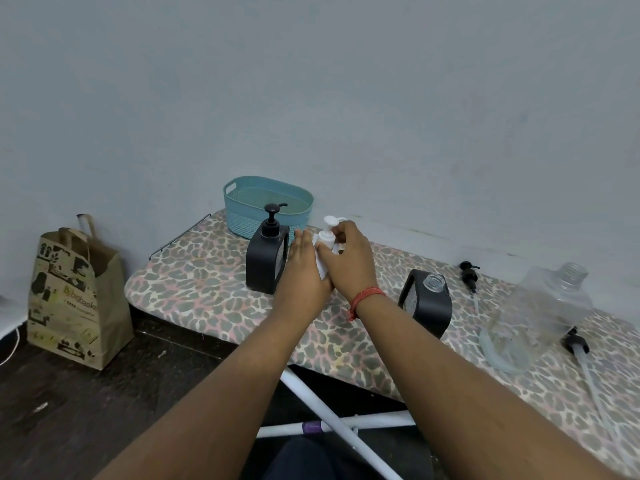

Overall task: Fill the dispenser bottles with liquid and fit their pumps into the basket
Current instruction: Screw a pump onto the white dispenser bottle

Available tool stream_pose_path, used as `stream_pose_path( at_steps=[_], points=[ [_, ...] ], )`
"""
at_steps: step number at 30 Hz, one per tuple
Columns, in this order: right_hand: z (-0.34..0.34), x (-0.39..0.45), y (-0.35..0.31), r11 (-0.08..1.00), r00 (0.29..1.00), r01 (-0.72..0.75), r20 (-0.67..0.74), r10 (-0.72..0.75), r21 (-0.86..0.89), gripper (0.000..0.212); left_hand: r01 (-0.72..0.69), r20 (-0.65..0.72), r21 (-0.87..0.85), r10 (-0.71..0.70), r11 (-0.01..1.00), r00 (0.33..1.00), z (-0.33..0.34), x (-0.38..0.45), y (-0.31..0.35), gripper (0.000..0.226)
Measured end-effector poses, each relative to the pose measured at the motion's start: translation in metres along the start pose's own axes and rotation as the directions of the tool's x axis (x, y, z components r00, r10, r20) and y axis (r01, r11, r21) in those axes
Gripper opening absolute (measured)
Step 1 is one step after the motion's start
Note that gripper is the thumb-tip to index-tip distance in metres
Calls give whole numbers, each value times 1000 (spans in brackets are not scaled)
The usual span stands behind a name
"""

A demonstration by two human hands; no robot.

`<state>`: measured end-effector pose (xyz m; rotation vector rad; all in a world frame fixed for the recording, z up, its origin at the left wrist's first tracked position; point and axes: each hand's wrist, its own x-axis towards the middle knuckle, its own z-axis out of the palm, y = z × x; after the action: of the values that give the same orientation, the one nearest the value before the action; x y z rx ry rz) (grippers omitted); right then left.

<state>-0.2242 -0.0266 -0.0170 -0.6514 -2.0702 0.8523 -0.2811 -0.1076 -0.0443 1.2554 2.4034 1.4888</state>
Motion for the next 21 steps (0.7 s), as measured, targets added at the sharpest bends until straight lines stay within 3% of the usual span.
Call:
stream_pose_path(
  at_steps=[4, 9, 18, 21],
  points=[
    [-1, 1, 0, 999, 1000, -10, 29, 9, 39, 28, -8, -19, 32, 9, 999, 1000, 1, -2, -1, 82],
    [-2, 5, 0, 997, 994, -32, 106, 39, -64, 27, 0, -38, 61, 3, 998, 999, 3, -3, -3, 85],
    [4, -8, 2, 994, 991, -98, -91, 102, 45, 32, 27, -15, 102, -26, 994, 1000, 2, -4, -2, 88],
    [4, -6, 0, 986, 992, -112, -45, 118, 120, 42, 36, -11, 104, -35, 994, 999, 2, -4, -2, 87]
  ],
)
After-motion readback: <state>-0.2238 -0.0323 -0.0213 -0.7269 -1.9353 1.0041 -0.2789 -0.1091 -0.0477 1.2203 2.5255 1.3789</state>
